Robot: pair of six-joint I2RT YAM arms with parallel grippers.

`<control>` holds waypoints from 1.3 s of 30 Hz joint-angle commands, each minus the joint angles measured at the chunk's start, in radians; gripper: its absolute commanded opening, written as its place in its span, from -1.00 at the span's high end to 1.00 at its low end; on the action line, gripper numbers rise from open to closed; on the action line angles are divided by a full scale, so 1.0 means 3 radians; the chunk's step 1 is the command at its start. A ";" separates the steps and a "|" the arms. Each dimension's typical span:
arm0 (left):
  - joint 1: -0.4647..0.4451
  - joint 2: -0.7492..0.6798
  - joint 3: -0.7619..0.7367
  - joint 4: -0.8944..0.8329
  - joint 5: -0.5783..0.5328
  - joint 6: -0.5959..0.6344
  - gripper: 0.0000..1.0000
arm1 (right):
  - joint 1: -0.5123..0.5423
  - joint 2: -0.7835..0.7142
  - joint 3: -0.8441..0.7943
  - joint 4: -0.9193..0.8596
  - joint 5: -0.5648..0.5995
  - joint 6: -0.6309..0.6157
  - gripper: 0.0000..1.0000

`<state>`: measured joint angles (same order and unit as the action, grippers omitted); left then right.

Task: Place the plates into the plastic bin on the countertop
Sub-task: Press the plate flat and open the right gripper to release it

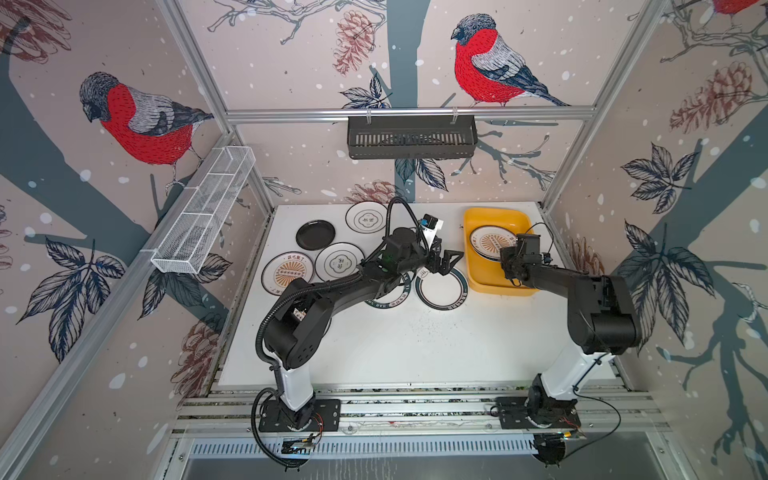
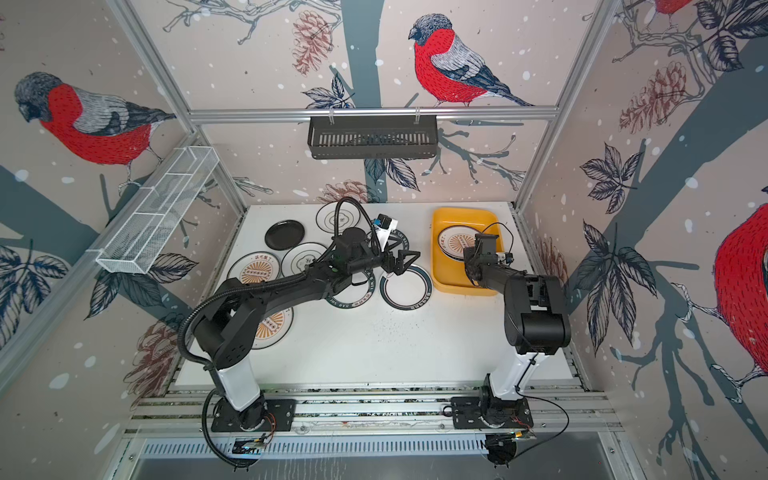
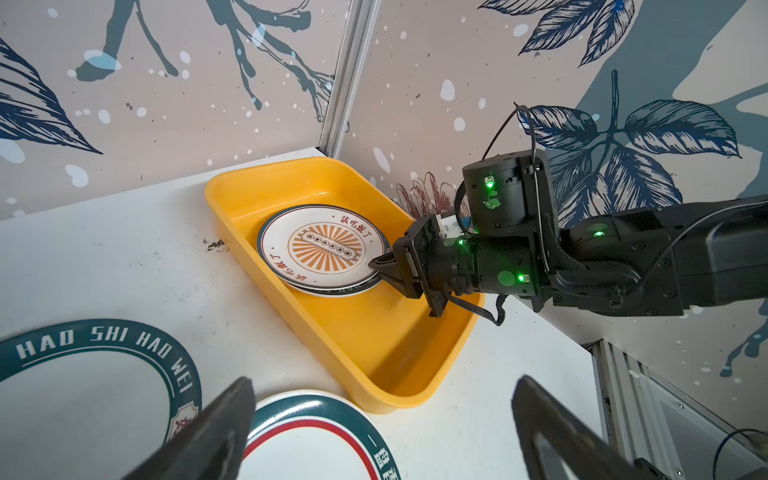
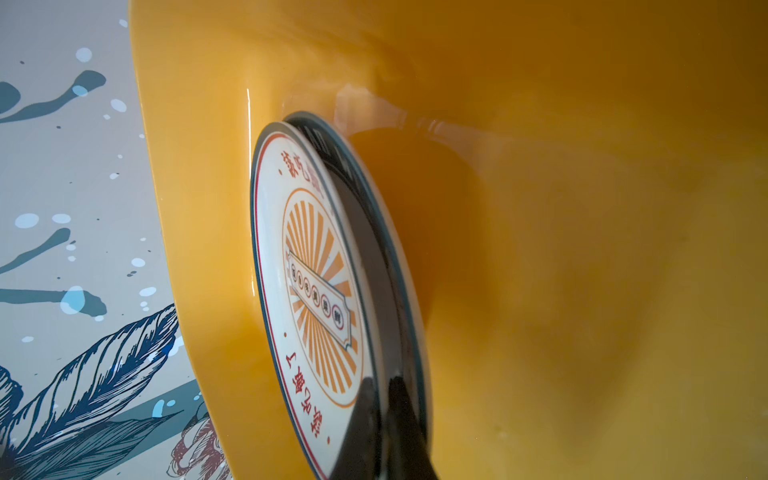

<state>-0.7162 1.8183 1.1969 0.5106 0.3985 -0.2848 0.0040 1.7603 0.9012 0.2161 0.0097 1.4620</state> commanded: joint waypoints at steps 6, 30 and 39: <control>0.0000 -0.0053 -0.0037 0.0118 0.0051 -0.0009 -0.93 | 0.0002 -0.0045 -0.0033 -0.0116 0.0111 -0.0013 0.86; 0.0003 -0.0153 -0.0157 0.0113 0.0004 -0.0008 -0.93 | 0.0094 0.0044 0.0022 -0.0244 0.0090 -0.0015 0.21; 0.0000 -0.0189 -0.0213 0.0150 -0.0019 -0.0019 -0.93 | 0.0109 0.0017 0.0088 -0.0369 0.0120 -0.0032 -0.19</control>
<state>-0.7162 1.7729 1.1374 0.5117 0.3904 -0.2901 0.0345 1.7718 0.9234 0.1719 0.0280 1.4616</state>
